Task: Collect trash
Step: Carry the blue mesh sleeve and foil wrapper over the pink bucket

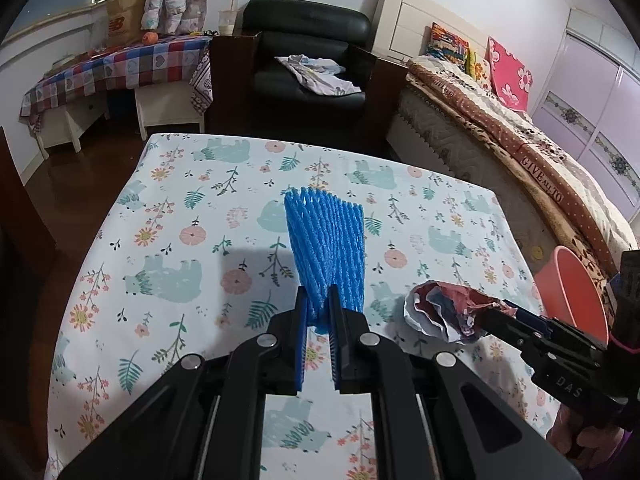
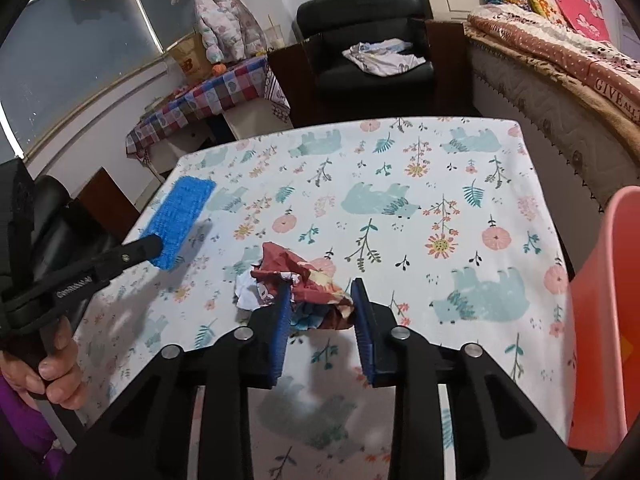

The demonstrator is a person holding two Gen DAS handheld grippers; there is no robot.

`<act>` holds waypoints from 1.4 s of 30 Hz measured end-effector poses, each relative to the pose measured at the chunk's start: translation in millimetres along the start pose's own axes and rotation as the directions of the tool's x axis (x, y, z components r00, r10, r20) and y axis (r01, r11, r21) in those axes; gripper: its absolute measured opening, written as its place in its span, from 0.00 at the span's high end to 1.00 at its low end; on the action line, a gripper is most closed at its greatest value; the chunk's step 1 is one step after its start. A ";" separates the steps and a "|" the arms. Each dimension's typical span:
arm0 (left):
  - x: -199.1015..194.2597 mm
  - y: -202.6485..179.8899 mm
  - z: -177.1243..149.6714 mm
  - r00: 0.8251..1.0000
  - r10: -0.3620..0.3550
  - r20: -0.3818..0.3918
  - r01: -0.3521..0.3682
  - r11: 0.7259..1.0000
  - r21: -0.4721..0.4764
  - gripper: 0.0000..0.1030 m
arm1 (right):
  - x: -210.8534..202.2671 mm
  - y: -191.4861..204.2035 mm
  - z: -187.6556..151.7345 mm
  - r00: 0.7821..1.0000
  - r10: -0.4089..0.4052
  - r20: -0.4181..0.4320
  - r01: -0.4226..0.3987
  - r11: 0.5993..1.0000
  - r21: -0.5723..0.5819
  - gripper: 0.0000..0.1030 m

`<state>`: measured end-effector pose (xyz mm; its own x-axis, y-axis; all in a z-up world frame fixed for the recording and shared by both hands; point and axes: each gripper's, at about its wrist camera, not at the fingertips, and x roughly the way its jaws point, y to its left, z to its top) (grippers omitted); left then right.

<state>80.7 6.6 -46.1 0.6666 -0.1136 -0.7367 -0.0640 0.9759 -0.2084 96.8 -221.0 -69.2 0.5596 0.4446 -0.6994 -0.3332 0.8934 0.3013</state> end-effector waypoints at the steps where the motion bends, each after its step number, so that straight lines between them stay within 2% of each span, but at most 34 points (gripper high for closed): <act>1: -1.3 -1.5 -0.3 1.000 -0.002 0.001 0.002 1.000 0.000 0.92 | -5.0 0.9 -0.5 1.000 0.002 0.011 -0.002 1.000 0.004 0.72; 4: -7.0 -7.9 -2.6 1.000 -0.012 0.007 0.012 1.000 0.004 0.92 | -19.5 3.6 -1.8 0.999 -0.005 0.038 0.004 1.000 0.006 0.72; 11: -17.4 -29.5 -7.4 0.999 -0.040 0.012 0.039 0.999 0.013 0.92 | -51.5 9.4 -6.7 0.992 -0.081 0.097 0.083 0.996 -0.014 0.72; 21: -22.2 -81.7 -16.1 0.995 -0.103 0.002 0.102 0.991 0.086 0.92 | -89.9 -10.6 -24.2 0.974 -0.179 0.140 0.177 0.984 0.026 0.72; 28: -20.9 -117.3 -20.5 0.992 -0.124 -0.015 0.125 0.984 0.127 0.92 | -117.1 -34.6 -32.2 0.954 -0.243 0.176 0.231 0.969 0.084 0.72; 42: -30.8 -188.5 -20.8 0.983 -0.184 0.007 0.177 0.955 0.237 0.92 | -159.3 -75.6 -45.3 0.903 -0.365 0.226 0.327 0.926 0.188 0.72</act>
<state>56.8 -177.8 2.5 0.6722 -0.2895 -0.6815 0.2328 0.9563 -0.1766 -1.5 -362.3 -10.0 0.7987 0.0898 -0.5950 0.0175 0.9849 0.1721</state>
